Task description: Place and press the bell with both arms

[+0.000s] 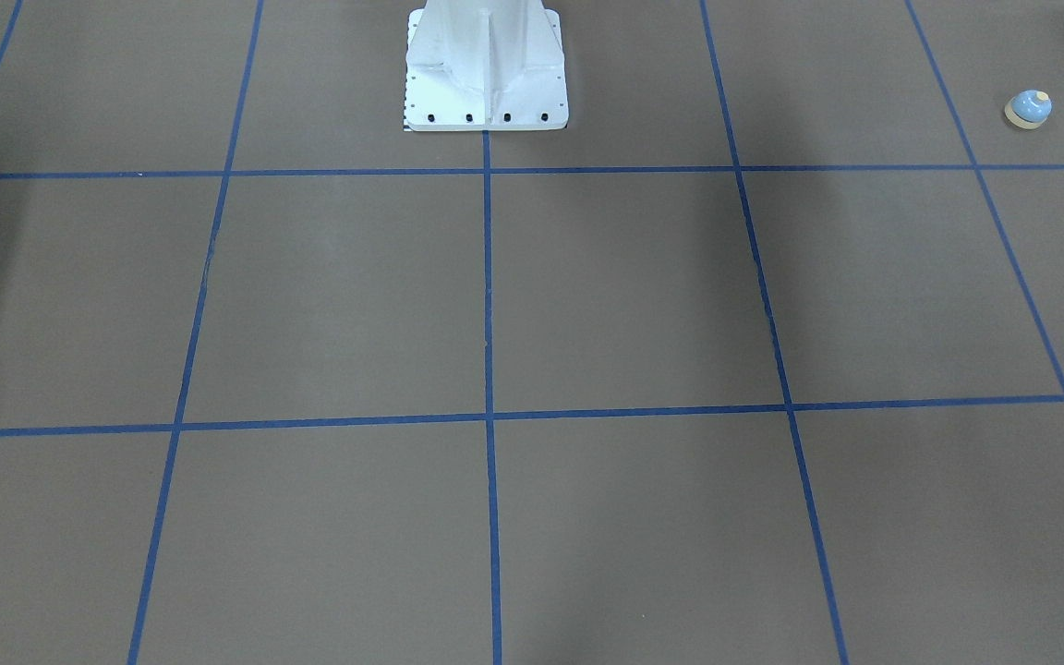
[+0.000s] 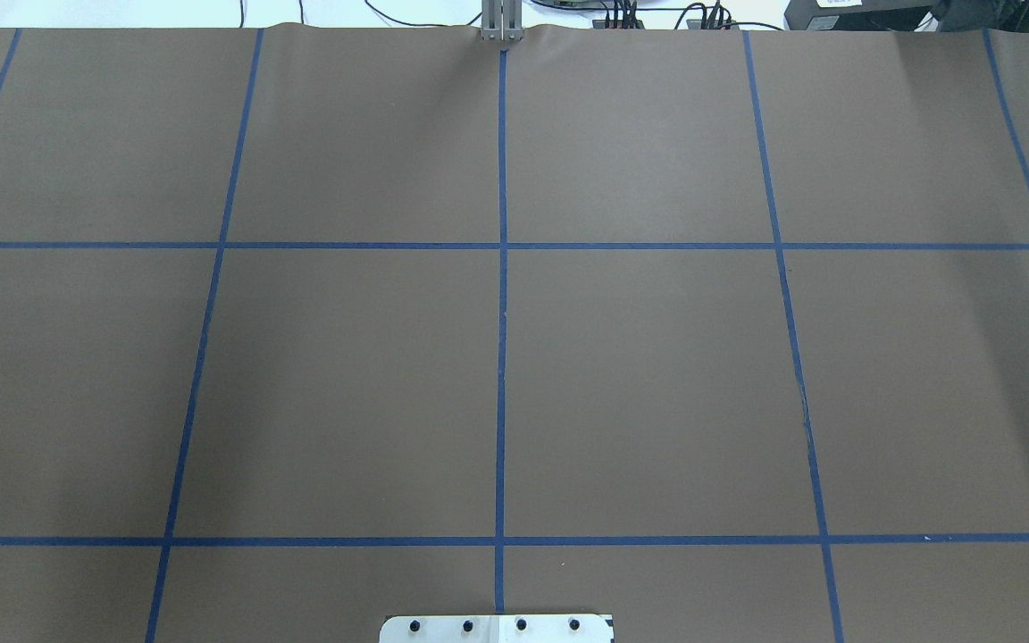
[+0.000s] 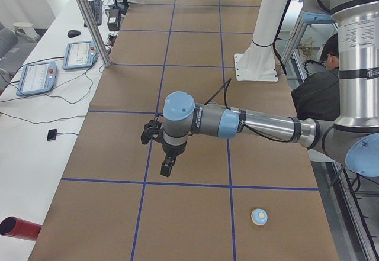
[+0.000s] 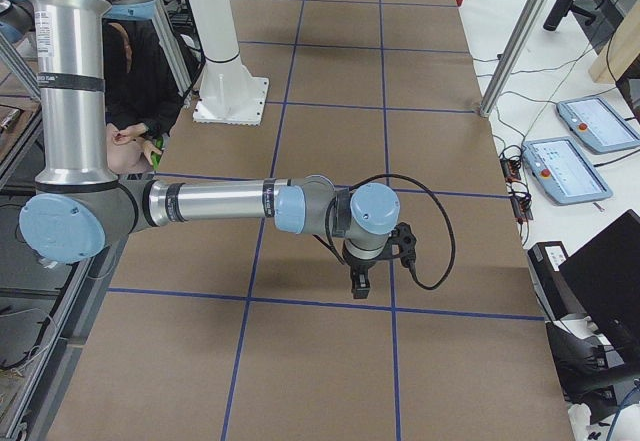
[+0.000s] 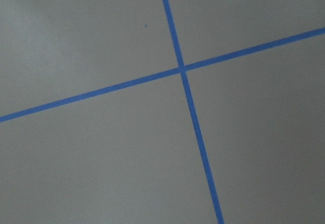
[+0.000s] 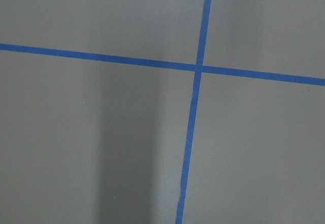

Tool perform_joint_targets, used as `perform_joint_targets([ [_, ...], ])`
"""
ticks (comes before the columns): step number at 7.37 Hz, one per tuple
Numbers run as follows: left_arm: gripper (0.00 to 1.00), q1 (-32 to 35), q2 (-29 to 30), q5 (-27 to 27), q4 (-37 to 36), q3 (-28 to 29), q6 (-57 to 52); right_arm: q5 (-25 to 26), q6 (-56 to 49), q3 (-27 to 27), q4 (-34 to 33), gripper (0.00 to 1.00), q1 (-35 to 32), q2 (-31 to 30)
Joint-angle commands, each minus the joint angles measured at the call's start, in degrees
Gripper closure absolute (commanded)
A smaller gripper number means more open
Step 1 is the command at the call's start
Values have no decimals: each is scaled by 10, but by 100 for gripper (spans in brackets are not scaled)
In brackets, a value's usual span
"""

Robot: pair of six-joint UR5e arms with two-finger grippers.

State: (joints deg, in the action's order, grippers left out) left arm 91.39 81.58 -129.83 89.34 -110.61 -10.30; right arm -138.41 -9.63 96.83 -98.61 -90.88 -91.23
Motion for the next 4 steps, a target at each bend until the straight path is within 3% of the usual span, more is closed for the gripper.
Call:
perform_joint_targets([
  [1,0,-2,0,1,-88,-85,20,1,0,3,0,0,0,-1],
  [4,0,-75,-3,8,-186,-239,292,2,0,-1,0,0,0,-4],
])
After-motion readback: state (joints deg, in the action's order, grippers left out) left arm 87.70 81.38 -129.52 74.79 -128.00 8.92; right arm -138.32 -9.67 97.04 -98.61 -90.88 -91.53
